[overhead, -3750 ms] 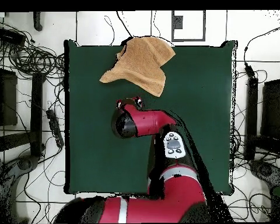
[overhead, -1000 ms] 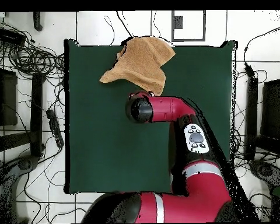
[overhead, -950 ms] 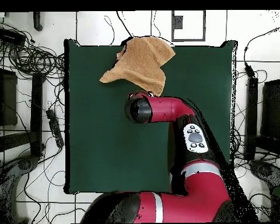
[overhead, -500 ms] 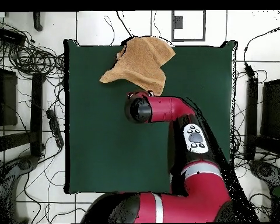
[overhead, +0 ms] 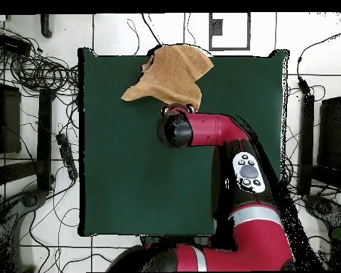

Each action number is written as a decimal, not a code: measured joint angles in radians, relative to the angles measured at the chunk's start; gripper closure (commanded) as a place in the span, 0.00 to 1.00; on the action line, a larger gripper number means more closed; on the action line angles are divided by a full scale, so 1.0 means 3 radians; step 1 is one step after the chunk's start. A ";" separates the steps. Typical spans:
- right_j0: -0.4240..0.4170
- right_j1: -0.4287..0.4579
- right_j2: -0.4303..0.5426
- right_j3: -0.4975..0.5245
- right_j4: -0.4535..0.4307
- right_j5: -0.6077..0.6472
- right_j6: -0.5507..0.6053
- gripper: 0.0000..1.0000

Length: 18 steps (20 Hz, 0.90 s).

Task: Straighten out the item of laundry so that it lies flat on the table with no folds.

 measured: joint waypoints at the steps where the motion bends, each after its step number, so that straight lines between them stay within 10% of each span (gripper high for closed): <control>1: -0.0007 -0.0025 0.0001 -0.0004 -0.0001 0.0001 0.0000 0.00; 18: -0.0323 0.0341 0.0170 -0.0352 -0.0001 0.0000 0.0000 0.00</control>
